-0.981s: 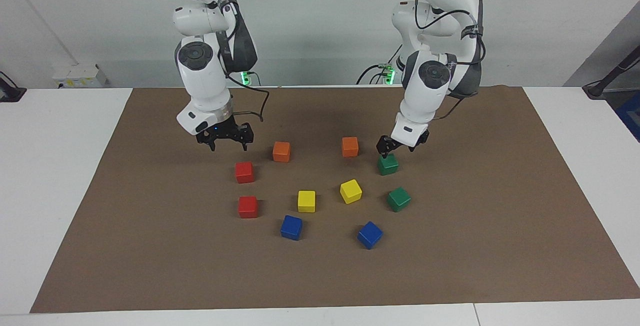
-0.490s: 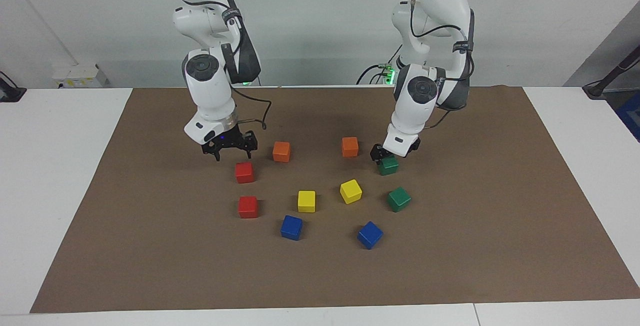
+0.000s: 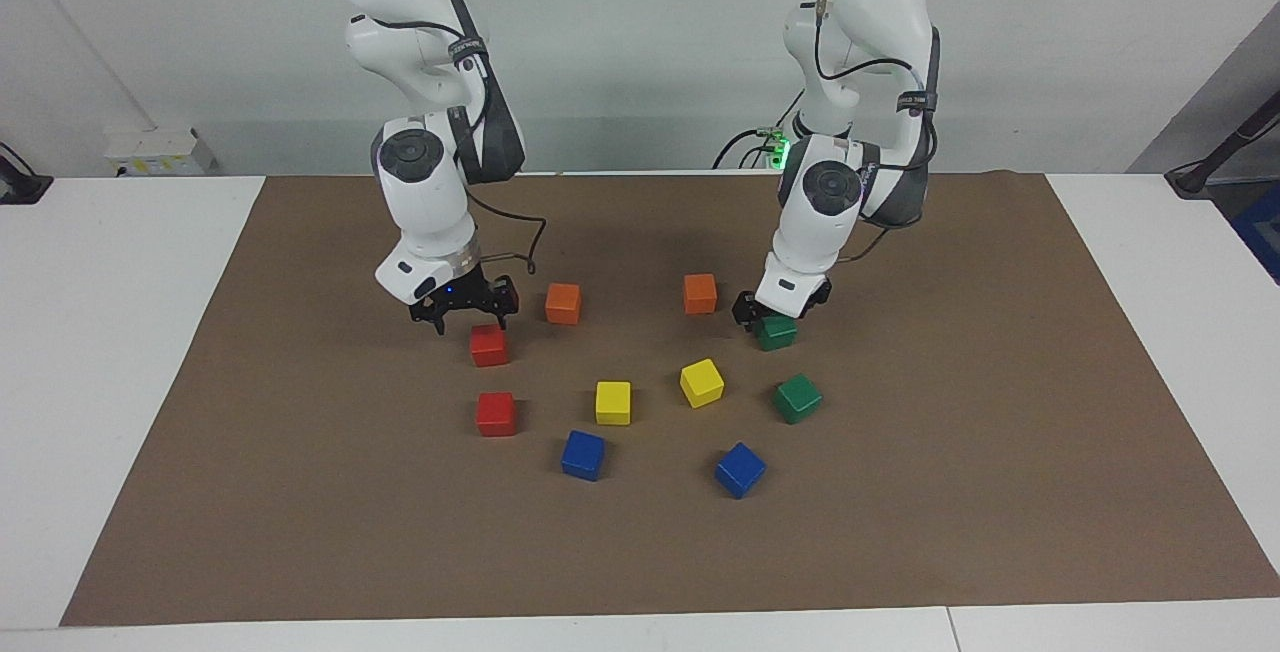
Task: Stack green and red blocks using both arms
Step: 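Grasp the green cube with the left gripper while the right gripper grasps red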
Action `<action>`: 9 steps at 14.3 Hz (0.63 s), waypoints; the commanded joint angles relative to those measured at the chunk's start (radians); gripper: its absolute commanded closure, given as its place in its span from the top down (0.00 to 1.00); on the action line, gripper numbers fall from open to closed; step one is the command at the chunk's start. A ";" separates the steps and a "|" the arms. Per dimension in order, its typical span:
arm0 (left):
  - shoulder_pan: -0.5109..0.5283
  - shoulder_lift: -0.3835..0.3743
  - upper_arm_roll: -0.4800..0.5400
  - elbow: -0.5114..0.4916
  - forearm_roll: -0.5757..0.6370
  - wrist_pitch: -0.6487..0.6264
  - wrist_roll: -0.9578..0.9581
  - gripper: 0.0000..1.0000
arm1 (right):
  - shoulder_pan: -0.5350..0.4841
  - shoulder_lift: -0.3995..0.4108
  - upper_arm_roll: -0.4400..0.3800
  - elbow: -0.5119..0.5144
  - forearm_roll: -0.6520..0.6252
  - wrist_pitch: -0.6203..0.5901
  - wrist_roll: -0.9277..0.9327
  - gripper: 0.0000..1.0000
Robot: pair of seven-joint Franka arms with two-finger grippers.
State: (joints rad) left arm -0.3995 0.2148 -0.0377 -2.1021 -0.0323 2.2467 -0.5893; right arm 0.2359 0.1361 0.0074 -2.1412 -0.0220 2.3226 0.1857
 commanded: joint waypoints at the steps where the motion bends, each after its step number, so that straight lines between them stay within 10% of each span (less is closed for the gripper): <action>1: -0.012 -0.003 0.012 -0.019 -0.009 0.025 -0.009 0.50 | 0.008 0.019 -0.003 -0.014 0.013 0.041 -0.022 1.00; 3: -0.002 -0.003 0.012 -0.009 -0.009 0.005 -0.009 0.00 | 0.009 0.031 -0.003 -0.014 0.013 0.044 -0.017 1.00; 9: 0.174 -0.028 0.019 0.140 -0.004 -0.229 0.232 0.00 | 0.009 0.042 -0.003 -0.037 0.013 0.110 -0.020 1.00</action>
State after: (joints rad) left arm -0.3194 0.2062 -0.0161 -2.0120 -0.0318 2.1045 -0.5027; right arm 0.2430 0.1811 0.0074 -2.1585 -0.0220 2.4058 0.1857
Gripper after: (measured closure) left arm 0.449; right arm 0.000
